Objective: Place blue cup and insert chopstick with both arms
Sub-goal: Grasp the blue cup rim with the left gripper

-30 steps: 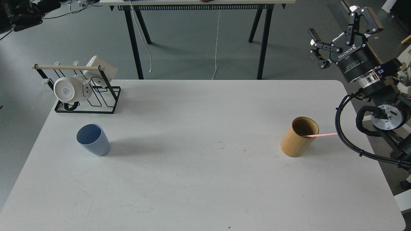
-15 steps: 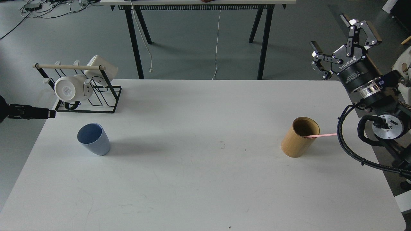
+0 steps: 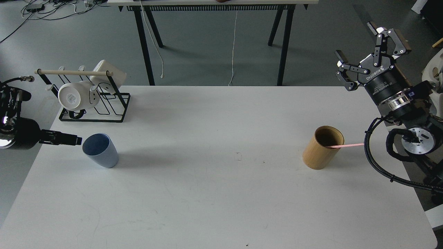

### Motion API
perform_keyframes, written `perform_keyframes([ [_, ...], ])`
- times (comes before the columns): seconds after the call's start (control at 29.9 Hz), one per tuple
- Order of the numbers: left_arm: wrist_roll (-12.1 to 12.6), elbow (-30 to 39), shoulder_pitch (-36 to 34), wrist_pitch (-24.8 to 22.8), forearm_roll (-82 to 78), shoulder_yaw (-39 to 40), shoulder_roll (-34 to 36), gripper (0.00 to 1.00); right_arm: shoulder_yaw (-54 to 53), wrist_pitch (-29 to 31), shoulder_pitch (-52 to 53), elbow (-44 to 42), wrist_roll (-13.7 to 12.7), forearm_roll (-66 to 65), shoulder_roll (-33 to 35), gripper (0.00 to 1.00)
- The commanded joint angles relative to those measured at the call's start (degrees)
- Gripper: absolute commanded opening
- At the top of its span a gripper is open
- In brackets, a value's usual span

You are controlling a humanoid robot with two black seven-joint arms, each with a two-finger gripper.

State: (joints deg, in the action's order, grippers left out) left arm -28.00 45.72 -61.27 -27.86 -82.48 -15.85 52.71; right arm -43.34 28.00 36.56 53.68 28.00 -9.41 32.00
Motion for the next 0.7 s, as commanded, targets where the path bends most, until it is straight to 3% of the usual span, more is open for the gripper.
perform_keyframes([
  [0.0, 0.0, -2.2, 1.2, 1.0, 0.4, 0.0, -1.7, 0.99, 0.0, 0.0, -0.1, 0.0, 0.0, 0.0, 0.0, 0.95],
  [0.67, 0.0, -3.3, 1.7, 1.3, 4.6, 0.0, -5.6, 0.96, -1.1, 0.0, -1.8, -0.3, 0.0, 0.0, 0.0, 0.95],
])
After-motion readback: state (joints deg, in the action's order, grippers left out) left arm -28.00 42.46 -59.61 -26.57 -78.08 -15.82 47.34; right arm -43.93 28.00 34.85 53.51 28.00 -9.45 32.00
